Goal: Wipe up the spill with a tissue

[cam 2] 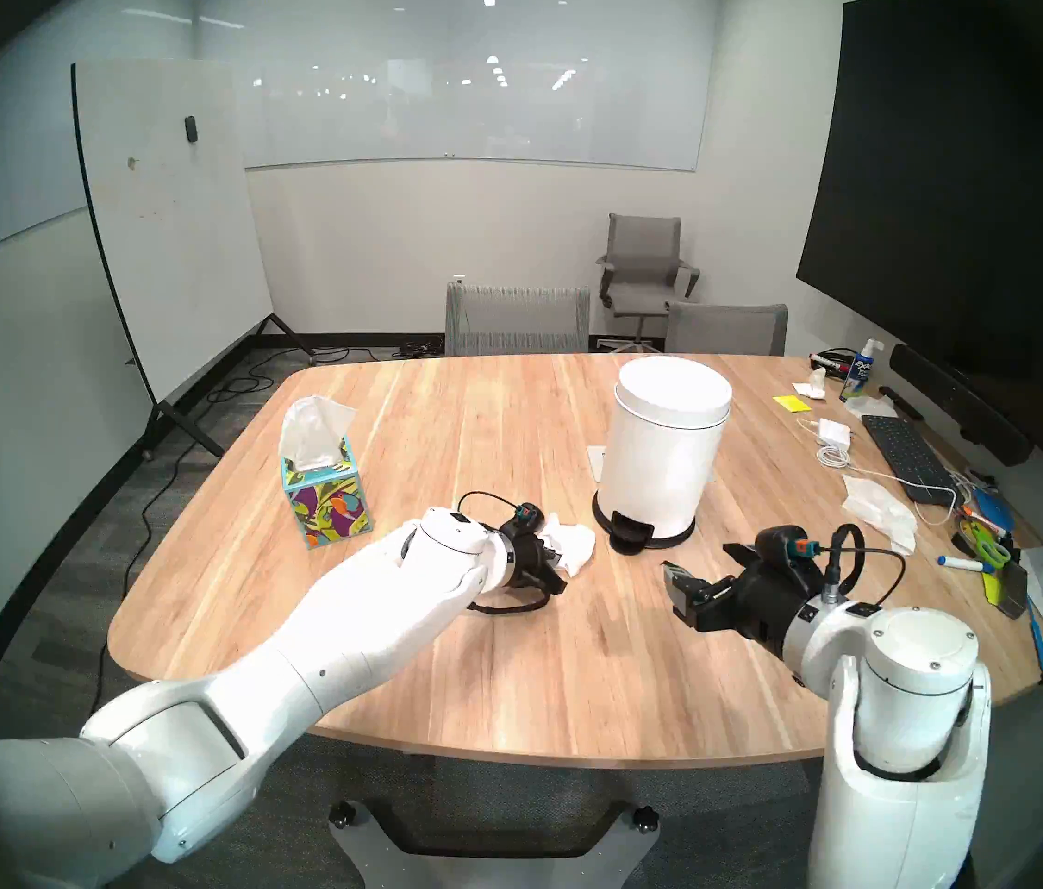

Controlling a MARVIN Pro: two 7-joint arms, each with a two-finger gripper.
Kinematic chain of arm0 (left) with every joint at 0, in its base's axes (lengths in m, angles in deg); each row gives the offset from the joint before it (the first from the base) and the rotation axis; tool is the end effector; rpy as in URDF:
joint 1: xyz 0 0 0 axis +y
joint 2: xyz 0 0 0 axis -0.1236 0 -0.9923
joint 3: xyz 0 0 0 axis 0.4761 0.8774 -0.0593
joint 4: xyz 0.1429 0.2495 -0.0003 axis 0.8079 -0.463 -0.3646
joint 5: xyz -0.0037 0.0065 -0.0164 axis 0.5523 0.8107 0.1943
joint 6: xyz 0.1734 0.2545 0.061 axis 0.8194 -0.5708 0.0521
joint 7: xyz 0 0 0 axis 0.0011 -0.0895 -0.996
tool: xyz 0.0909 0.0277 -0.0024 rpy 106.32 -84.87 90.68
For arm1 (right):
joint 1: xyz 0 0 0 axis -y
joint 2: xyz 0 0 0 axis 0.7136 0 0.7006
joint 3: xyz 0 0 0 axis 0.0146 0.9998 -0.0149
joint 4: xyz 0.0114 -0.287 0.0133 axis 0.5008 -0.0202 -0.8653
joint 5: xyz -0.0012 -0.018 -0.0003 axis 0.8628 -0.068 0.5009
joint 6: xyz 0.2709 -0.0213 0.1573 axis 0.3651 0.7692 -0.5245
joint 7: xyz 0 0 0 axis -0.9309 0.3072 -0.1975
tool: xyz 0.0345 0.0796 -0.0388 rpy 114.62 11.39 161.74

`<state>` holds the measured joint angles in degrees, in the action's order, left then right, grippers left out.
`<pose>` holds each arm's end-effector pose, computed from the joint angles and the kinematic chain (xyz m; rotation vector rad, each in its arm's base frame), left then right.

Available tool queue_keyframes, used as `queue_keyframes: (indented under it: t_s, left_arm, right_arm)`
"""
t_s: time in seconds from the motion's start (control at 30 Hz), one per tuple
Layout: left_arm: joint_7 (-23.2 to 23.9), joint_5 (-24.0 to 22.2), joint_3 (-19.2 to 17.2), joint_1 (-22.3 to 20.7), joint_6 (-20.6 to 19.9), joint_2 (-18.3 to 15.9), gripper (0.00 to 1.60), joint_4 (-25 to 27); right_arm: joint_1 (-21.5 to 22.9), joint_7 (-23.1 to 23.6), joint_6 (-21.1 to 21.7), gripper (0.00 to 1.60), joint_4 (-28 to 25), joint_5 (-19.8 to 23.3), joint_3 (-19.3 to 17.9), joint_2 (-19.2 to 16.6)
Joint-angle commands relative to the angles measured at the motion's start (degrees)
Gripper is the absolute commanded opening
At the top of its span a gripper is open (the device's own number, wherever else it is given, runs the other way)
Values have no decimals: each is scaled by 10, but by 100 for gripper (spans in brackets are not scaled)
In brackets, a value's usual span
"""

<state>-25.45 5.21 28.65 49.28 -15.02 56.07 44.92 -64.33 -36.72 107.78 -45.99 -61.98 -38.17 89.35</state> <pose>0.4848 -0.2074 -0.3379 2.3451 -0.9531 1.1592 0.2806 -0.0845 -0.1993 -2.4953 -0.4269 -1.6539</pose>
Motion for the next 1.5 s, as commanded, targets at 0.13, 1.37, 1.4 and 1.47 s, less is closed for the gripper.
queue_keyframes:
  t_s: [0.13,1.37,1.4,1.47]
  left_arm:
    - [1,0,0,-43,35,53,0,-92]
    - [141,19,-43,-17,57,-110,0,-34]
    - [148,19,-45,-11,54,-118,0,-22]
    - [152,19,-48,-8,52,-122,0,-16]
  right_arm:
    - [1,0,0,160,-12,0,-1,0]
    - [2,0,-1,160,-10,1,-1,-1]
    - [2,0,-1,160,-10,1,-1,-1]
    - [2,0,-1,160,-9,1,-1,-1]
